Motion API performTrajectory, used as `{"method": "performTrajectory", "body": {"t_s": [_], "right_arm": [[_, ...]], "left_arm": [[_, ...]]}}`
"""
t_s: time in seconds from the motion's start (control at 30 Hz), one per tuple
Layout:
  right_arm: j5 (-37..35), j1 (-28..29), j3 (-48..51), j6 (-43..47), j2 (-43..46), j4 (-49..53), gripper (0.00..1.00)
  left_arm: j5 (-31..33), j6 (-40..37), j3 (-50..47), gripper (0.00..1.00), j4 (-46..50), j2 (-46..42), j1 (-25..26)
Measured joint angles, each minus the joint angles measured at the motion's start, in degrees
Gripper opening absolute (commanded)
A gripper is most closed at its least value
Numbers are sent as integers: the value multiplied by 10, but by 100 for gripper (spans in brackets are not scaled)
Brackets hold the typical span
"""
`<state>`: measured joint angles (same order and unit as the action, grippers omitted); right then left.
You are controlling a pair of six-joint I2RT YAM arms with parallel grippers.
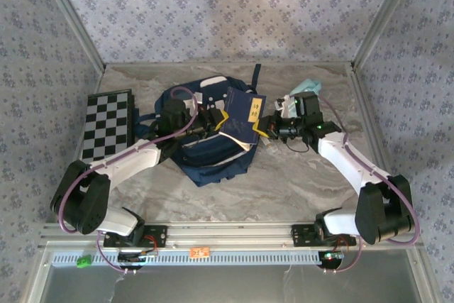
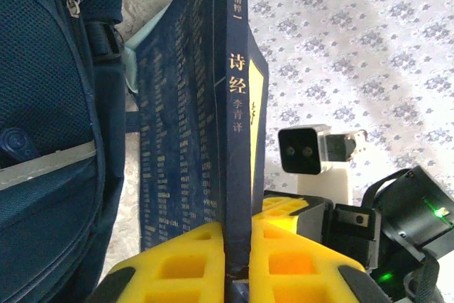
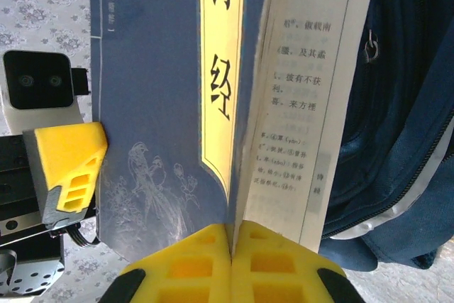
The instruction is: Pack books, pencil case, and school supplies into a backpack
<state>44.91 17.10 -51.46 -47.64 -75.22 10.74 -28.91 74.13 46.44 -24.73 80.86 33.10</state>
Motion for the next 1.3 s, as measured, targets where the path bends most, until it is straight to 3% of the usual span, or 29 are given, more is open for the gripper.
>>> {"method": "performTrajectory", "body": {"t_s": [0.23, 0.33, 0.43, 0.73, 0.87, 1.07, 1.3], "right_arm": [[-4, -11, 0, 26, 4, 33, 71], [6, -24, 17, 16, 18, 23, 90], [30, -34, 35, -2, 25, -1, 100], [81, -32, 54, -107, 25, -149, 100], [92, -31, 66, -177, 25, -253, 94], [93, -29, 70, -246, 38, -333, 69], [85, -29, 64, -219, 79, -286, 41]], "left_arm": [[0, -1, 3, 0, 14, 1, 0], [-3, 8, 21, 0, 8, 7, 0], [-3, 21, 42, 0, -9, 11, 2], [1, 53, 94, 0, -63, 22, 26], [4, 63, 94, 0, -72, 29, 29], [24, 41, 93, 0, -39, 29, 31], [37, 3, 79, 0, 10, 21, 29]]}}
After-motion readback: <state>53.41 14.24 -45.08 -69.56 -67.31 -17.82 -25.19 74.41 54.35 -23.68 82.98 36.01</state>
